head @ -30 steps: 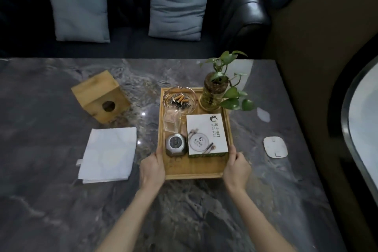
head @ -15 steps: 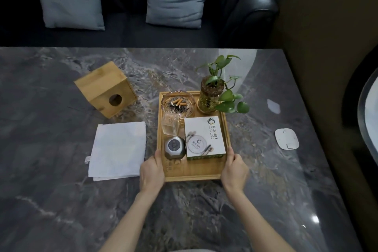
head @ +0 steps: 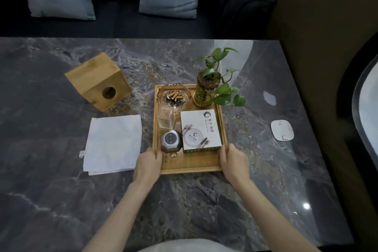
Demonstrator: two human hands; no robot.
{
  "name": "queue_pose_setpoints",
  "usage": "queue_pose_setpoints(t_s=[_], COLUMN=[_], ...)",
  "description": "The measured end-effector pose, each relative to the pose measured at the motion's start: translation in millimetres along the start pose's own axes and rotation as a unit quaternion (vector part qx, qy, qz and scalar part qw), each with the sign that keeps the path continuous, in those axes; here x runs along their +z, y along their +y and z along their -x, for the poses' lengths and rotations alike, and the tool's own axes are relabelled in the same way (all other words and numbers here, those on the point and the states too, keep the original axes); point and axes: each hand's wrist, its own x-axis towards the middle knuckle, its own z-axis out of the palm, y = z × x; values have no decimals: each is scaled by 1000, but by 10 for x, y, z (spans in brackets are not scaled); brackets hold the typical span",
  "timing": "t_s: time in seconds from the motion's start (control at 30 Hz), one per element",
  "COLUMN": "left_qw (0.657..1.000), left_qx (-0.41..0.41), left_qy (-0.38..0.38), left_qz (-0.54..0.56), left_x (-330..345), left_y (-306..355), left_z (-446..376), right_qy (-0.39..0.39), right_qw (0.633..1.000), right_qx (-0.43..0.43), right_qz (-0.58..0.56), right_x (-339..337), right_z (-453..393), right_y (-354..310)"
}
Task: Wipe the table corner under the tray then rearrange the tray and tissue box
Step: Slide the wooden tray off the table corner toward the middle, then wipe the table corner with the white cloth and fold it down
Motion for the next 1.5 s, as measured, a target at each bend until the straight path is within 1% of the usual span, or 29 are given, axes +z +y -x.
queue_pose_setpoints(t_s=[0.1,0.2,0.43,0.57,0.67,0.77,0.87,0.93,1.0,1.1,1.2,1.27,1.37,1.43,1.5], left_qw=[999,993,983,978,979,979,988,994,998,993,983,983,984,984,985], left_qx=[18,44,65,70,59,46,45,38,25,-15,-34,-60,-114,-133,-129], left_qy=[-10,-12,-13,-24,-38,-52,-14,19,43,99,159,158,135,121,114], left_qz=[-50,-108,-173,-196,-191,-192,-146,-99,-48,64,85,74,15,-9,-17], left_x=[-41,-75,-60,-73,-109,-224,-436,-601,-733,-867,-916,-897,-875,-870,-860], left_y=[-6,9,-26,-29,-13,36,77,45,-82,-380,-671,-858,-1071,-1143,-1177], left_z=[-10,-21,-30,-28,-32,-27,12,39,24,-35,-55,-63,-60,-48,-49], right_qy=[-47,-76,-94,-81,-73,-24,25,35,33,5,-35,-59,-123,-160,-183], right_qw=[991,983,977,978,977,986,989,988,983,965,948,945,949,946,939], right_qx=[-72,-91,-92,-93,-86,-70,-87,-119,-168,-260,-315,-320,-291,-274,-262], right_qz=[98,143,169,170,179,150,120,91,72,43,13,1,5,59,126], right_x=[-76,-111,-81,-94,-177,-295,-405,-455,-457,-348,-61,206,598,794,936], right_z=[-53,-80,-57,-44,-101,-165,-171,-141,-100,-57,-54,-46,-51,-82,-128], right_y=[34,17,5,19,-2,-131,-406,-675,-995,-1496,-1914,-2125,-2291,-2314,-2280])
